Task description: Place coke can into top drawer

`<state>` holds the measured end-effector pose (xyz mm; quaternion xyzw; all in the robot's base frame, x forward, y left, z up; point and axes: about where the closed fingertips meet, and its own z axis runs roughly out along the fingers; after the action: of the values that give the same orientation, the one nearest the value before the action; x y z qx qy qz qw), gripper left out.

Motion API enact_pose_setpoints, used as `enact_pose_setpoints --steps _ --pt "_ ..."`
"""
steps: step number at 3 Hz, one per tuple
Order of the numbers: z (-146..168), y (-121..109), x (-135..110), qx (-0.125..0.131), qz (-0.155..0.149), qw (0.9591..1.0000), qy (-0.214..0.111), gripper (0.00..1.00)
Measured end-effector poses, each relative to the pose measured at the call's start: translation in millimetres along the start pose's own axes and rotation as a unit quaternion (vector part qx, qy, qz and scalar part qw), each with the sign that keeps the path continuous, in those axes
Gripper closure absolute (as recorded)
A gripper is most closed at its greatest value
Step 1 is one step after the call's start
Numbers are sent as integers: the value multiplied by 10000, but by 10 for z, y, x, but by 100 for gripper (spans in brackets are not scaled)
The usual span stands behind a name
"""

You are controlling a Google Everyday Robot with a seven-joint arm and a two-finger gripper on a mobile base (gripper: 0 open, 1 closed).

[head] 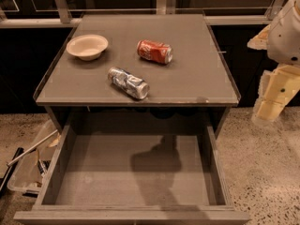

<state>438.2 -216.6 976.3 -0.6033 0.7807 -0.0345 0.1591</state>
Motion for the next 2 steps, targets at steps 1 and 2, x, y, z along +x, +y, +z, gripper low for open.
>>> enact_pose_setpoints --steps 1,2 --pt "0 -43 -78 83 -68 9999 -49 0" --pt "4 -173 -341 296 -352 9983 -355 0"
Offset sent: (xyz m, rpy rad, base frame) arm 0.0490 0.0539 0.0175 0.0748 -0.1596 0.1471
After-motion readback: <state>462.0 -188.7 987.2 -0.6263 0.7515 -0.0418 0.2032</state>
